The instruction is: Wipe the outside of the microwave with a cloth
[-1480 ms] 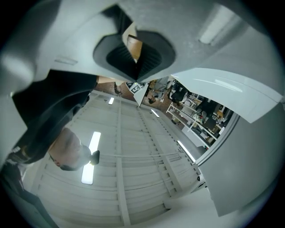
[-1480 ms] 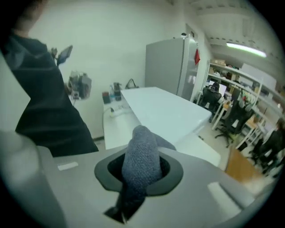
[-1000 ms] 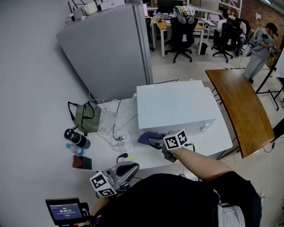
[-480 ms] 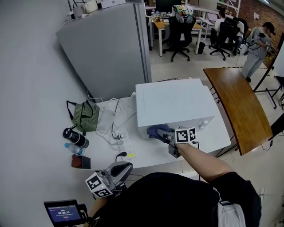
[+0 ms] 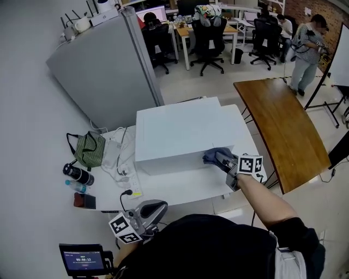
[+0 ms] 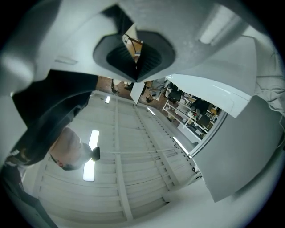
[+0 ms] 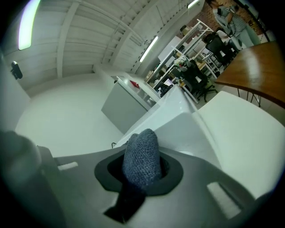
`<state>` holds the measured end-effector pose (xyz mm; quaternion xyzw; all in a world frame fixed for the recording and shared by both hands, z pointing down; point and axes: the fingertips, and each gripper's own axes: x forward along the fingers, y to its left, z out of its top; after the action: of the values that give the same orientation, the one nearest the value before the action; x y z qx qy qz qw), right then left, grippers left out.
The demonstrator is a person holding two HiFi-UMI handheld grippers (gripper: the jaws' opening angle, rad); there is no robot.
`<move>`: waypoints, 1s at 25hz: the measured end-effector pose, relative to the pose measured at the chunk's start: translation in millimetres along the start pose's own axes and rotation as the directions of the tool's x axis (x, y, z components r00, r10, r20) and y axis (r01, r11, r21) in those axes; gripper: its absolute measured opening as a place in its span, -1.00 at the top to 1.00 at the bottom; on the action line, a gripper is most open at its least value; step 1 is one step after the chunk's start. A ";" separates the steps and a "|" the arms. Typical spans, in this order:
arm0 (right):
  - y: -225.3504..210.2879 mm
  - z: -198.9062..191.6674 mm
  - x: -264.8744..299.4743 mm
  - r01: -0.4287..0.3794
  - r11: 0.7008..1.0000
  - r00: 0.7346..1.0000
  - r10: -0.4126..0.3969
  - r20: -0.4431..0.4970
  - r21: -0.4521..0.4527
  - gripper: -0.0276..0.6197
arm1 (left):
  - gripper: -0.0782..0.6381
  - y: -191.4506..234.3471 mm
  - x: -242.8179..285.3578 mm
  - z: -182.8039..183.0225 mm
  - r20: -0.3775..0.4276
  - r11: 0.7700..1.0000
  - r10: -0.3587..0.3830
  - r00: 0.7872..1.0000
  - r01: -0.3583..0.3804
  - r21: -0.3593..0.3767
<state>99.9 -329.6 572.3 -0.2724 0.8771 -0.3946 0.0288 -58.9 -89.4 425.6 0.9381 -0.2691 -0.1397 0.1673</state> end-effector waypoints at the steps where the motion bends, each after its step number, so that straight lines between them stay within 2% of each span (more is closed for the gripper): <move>1: -4.0 5.9 -7.8 0.008 1.000 1.000 -0.008 0.012 0.004 0.74 | 0.77 -3.1 2.4 -2.0 -0.005 1.000 0.001 1.000 -0.001 0.001; 3: -15.3 16.7 -23.9 0.039 0.999 0.998 -0.040 0.039 0.013 0.74 | 0.77 -5.9 -1.0 -2.2 -0.006 1.000 0.005 1.000 -0.005 0.006; 6: -39.2 29.4 -50.3 0.143 0.990 0.986 -0.144 0.081 0.011 0.74 | 0.77 -2.2 -24.1 6.9 0.018 1.000 0.012 1.000 -0.013 0.013; 9: -34.6 26.7 -56.9 0.210 0.978 0.973 -0.209 0.104 -0.001 0.74 | 0.77 6.1 -63.6 17.3 0.035 1.000 0.021 0.999 -0.021 0.021; 11: -3.2 3.6 -30.8 0.185 0.982 0.982 -0.183 0.058 -0.031 0.74 | 0.77 12.1 -94.9 22.0 0.037 0.999 0.029 0.999 -0.031 0.036; 13: 34.3 -44.1 20.5 0.142 0.990 0.989 -0.142 -0.041 -0.013 0.74 | 0.77 19.7 -128.6 27.0 0.046 0.998 0.040 0.998 -0.042 0.040; 15: 77.9 -92.2 91.8 0.043 0.999 0.991 -0.045 -0.122 -0.017 0.74 | 0.77 28.0 -163.8 31.9 0.054 0.998 0.057 0.997 -0.059 0.027; 17: 113.9 -134.8 163.4 -0.056 0.998 0.981 0.047 -0.188 -0.042 0.74 | 0.77 34.3 -194.4 34.7 0.054 0.997 0.080 0.995 -0.081 0.008; 21: 137.3 -186.9 260.6 -0.113 0.992 0.953 0.091 -0.290 -0.062 0.74 | 0.77 36.8 -229.6 33.0 0.038 0.992 0.130 0.991 -0.130 -0.002; 23: 140.8 -197.7 276.6 -0.133 0.988 0.942 0.100 -0.320 -0.084 0.74 | 0.77 35.3 -237.9 32.7 0.037 0.987 0.161 0.986 -0.161 -0.005; 25: 136.5 -198.9 271.4 -0.141 0.986 0.943 0.109 -0.316 -0.083 0.74 | 0.77 33.0 -238.5 32.1 0.038 0.982 0.188 0.981 -0.188 -0.008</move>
<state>-245.7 -257.2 656.9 -0.1519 0.9057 -0.3833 -0.0986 -280.0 8.1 450.5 0.9052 -0.3594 -0.1421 0.1766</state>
